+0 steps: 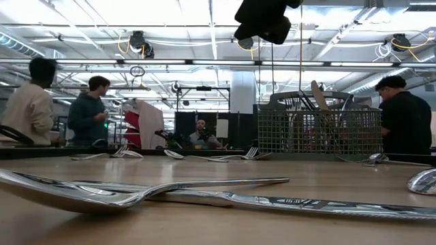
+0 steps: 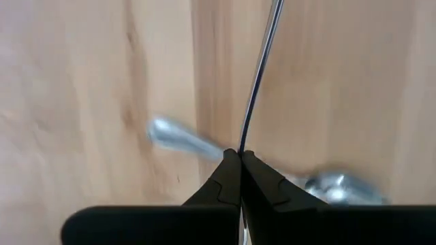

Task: Sort silverware
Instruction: Put the silver fork into the gray utensil holder

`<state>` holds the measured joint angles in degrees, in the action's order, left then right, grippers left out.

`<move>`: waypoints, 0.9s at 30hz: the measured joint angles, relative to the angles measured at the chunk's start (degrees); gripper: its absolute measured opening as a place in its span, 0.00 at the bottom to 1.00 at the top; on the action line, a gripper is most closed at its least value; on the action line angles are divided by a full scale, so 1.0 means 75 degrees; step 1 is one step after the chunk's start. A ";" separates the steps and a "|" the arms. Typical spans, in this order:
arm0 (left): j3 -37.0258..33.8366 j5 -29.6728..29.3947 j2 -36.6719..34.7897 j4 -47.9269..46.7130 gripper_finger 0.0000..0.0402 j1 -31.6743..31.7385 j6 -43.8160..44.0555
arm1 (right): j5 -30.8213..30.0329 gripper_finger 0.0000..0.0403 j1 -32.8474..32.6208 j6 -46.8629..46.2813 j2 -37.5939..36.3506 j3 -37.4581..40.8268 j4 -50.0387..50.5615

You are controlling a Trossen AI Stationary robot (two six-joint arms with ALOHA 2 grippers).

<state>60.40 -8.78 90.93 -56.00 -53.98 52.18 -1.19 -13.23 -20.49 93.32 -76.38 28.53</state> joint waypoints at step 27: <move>0.0590 -0.2513 -0.2466 0.2170 0.02 0.2553 0.3868 | -0.0293 0.33 -0.0393 0.7724 -0.0263 0.0000 -0.2661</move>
<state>64.83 -27.63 72.44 -39.73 -34.83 81.19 -3.38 -16.18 37.44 91.34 -76.38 8.57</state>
